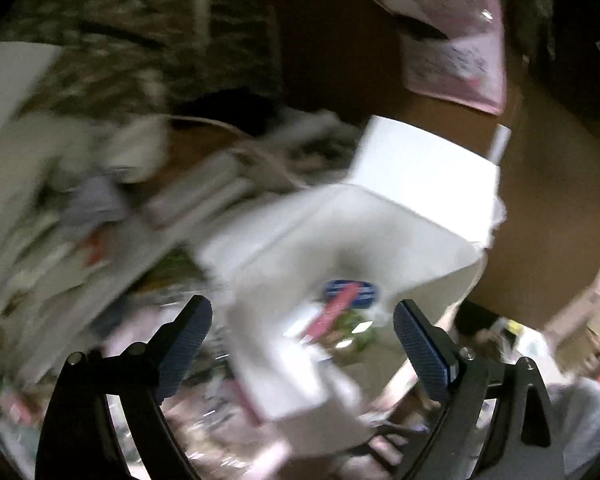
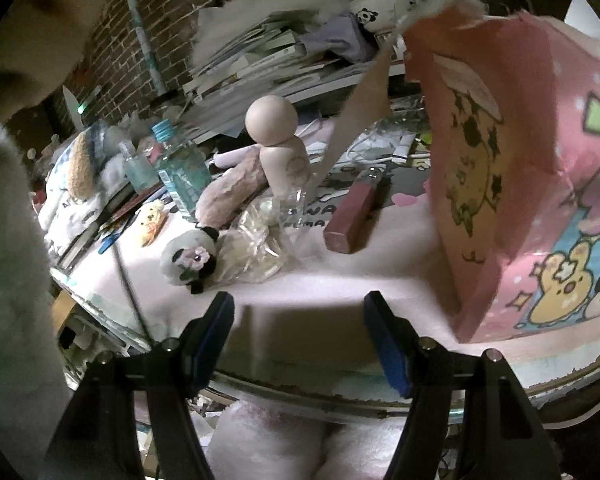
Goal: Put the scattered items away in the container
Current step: 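Reach the right gripper to the clear plastic bag and grasp it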
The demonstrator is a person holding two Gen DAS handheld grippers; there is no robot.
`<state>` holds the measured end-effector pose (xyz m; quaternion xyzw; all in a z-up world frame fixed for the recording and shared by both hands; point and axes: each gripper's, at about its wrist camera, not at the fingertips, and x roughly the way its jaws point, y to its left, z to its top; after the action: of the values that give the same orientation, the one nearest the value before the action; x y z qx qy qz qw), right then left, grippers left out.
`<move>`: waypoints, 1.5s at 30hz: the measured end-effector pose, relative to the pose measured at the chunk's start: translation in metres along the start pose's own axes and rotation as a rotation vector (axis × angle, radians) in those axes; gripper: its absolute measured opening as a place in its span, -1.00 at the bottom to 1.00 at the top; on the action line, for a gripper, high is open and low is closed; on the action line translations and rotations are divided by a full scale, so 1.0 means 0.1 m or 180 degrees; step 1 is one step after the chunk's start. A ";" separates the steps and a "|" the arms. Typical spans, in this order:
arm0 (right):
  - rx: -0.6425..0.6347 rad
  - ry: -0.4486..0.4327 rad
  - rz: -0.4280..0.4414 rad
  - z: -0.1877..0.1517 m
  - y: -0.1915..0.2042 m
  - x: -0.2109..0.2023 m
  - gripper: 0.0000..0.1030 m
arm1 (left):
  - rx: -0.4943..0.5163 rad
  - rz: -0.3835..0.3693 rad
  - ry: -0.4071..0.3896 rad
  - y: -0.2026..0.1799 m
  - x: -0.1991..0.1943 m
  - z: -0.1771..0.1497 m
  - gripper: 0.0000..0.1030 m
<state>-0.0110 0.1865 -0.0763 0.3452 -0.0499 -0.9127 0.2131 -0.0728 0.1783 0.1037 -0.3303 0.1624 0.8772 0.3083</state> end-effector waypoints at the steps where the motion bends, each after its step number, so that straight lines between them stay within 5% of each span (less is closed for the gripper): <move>1: -0.0021 -0.0010 -0.0007 0.00 0.02 0.00 0.24 | -0.0053 0.0163 -0.0079 0.10 -0.03 -0.08 0.77; 4: -0.0071 -0.0061 -0.0027 -0.01 0.06 -0.01 0.24 | -0.0190 0.0455 -0.0214 0.28 -0.14 -0.38 0.77; 8: -0.0124 -0.0073 -0.0025 0.02 0.11 0.02 -0.21 | -0.0492 0.0779 -0.0283 0.50 -0.26 -0.81 0.82; 15: -0.0266 -0.0086 -0.0081 0.04 0.25 0.09 -0.23 | -0.1208 0.0986 -0.0359 0.94 -0.41 -1.45 0.84; 22: -0.0343 -0.0136 -0.0245 0.15 0.35 0.15 -0.21 | -0.1516 0.1174 -0.0353 1.18 -0.54 -1.88 0.84; 28: -0.0388 -0.0179 -0.0345 0.21 0.44 0.19 -0.06 | -0.1511 0.1488 -0.0191 1.24 -0.46 -2.11 0.84; 31: -0.0473 -0.0234 -0.0432 0.24 0.50 0.21 0.23 | -0.1554 0.1402 -0.0202 1.28 -0.45 -2.18 0.84; 41: -0.0650 -0.0055 -0.0699 0.41 0.67 0.53 0.28 | -0.1550 0.1246 -0.0322 1.29 -0.48 -2.28 0.84; 45: -0.0621 -0.0002 -0.0795 0.44 0.63 0.63 0.54 | -0.1572 0.1195 -0.0337 1.33 -0.46 -2.32 0.84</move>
<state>-0.0599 0.1003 -0.0661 0.3260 0.0823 -0.9327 0.1305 -0.0206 -0.0551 -0.0231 -0.3132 -0.0137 0.9477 0.0594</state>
